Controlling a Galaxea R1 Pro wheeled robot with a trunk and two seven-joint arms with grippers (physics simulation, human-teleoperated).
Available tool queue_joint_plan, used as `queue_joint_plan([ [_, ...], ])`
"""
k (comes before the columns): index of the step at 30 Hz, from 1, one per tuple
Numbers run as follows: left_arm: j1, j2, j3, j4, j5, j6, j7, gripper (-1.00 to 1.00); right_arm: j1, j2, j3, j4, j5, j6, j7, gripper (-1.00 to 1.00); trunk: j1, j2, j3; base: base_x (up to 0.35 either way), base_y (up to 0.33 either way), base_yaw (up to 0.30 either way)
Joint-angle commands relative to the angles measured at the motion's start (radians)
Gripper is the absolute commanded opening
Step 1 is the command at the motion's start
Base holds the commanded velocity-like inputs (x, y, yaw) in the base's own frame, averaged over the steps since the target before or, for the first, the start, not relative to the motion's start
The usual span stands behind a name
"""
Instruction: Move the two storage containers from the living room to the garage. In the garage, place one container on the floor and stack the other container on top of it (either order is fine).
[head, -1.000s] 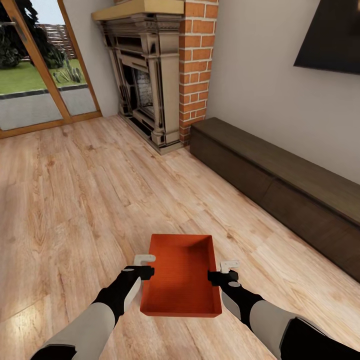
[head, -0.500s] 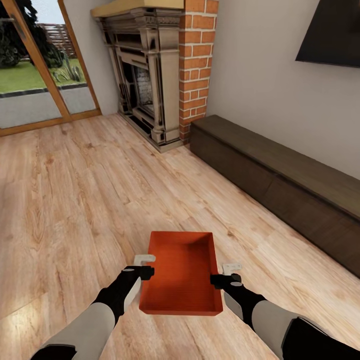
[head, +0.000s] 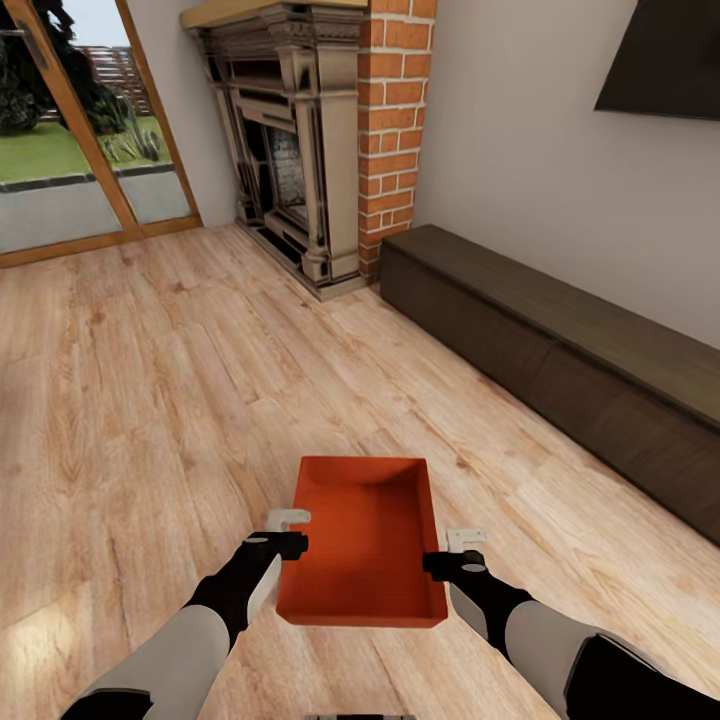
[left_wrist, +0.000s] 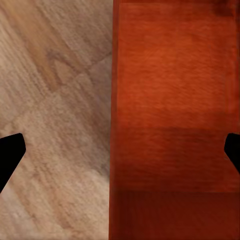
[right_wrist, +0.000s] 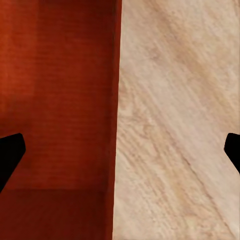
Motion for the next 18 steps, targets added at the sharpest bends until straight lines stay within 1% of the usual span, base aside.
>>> queue_joint_plan([
  [1,0.0,0.0,0.001,-0.002,-0.004,0.006,0.003,1.0,0.0,0.0,0.009,-0.001,-0.01,-0.002,-0.004,1.0,0.004,-0.008,-0.004,0.0,0.0,0.0],
  [4,0.0,0.0,0.001,-0.002,-0.004,0.006,0.003,1.0,0.0,0.001,0.009,0.0,-0.01,-0.002,-0.003,1.0,0.015,-0.029,-0.013,0.0,0.0,0.0],
  [9,0.0,-0.002,0.001,-0.002,-0.004,0.014,0.021,1.0,0.0,0.001,0.009,-0.001,-0.009,-0.002,-0.004,1.0,0.034,-0.064,-0.029,0.0,0.0,0.0],
  [18,0.0,0.0,0.001,-0.002,-0.004,0.02,0.023,1.0,0.0,-0.001,0.01,-0.001,-0.009,0.003,-0.003,1.0,0.069,-0.127,-0.057,0.0,0.0,0.0],
])
